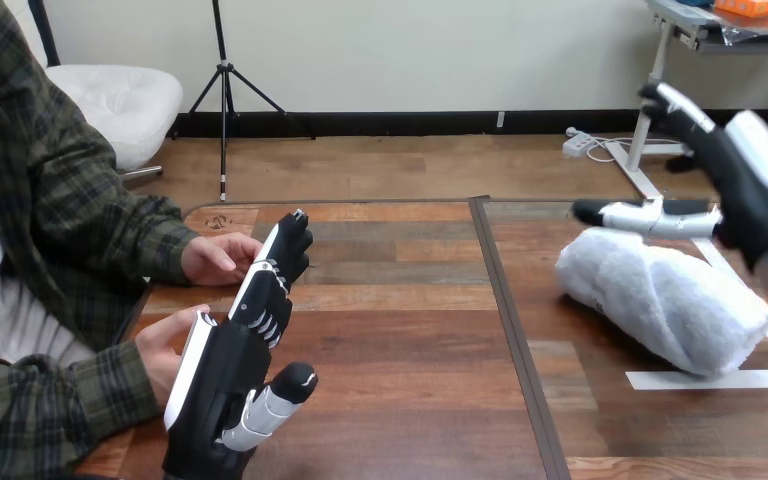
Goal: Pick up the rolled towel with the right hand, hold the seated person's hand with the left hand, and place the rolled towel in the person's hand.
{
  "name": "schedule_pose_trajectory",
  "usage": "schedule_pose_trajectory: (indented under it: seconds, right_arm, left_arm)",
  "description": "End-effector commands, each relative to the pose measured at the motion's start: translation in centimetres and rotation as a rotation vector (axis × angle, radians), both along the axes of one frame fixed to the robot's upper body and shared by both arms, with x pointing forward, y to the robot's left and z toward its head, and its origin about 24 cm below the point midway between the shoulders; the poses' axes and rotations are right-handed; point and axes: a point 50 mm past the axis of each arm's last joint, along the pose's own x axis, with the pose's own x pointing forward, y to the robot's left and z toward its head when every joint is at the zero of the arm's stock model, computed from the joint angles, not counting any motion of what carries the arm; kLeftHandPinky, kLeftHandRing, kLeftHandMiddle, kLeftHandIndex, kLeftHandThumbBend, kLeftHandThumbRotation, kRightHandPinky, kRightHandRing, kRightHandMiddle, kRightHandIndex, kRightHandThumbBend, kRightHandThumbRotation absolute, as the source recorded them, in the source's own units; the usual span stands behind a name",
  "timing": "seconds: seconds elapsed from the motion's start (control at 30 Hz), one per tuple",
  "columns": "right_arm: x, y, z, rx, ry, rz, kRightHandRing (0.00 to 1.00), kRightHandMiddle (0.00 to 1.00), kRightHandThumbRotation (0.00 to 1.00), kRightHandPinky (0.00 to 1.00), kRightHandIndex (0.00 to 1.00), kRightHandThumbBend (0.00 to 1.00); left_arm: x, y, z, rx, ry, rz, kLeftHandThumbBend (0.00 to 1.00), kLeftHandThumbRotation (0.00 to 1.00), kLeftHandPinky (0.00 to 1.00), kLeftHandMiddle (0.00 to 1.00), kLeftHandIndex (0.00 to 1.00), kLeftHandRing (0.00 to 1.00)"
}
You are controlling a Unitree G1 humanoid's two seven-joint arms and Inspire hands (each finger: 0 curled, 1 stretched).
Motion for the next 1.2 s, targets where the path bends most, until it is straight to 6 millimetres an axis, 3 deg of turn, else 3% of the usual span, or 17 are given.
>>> schedule_pose_trajectory:
  seconds: [0.0,0.37,1.17]
  right_arm:
    - [3.0,-0.2,4.3,-0.084,-0.034,-0.009,0.94,0.94,0.38,0.79,0.96,0.98]
    - [5.6,-1.1,4.0,-0.163,0.105,-0.072,0.96,0.96,0.44,0.76,0.96,1.0]
    - [9.0,-1.6,2.6,-0.244,0.37,-0.131,0.94,0.96,0.42,0.78,0.96,0.99]
  left_arm:
    - [1.4,-0.5,1.8,-0.013,-0.102,-0.015,1.0,0.83,0.96,0.98,0.96,0.97]
    - [1.4,-0.5,1.9,-0.016,-0.109,-0.012,1.0,0.83,0.96,0.98,0.96,0.97]
    - [0.7,-0.4,2.2,-0.034,-0.117,-0.013,1.0,0.81,0.97,0.98,0.96,0.98]
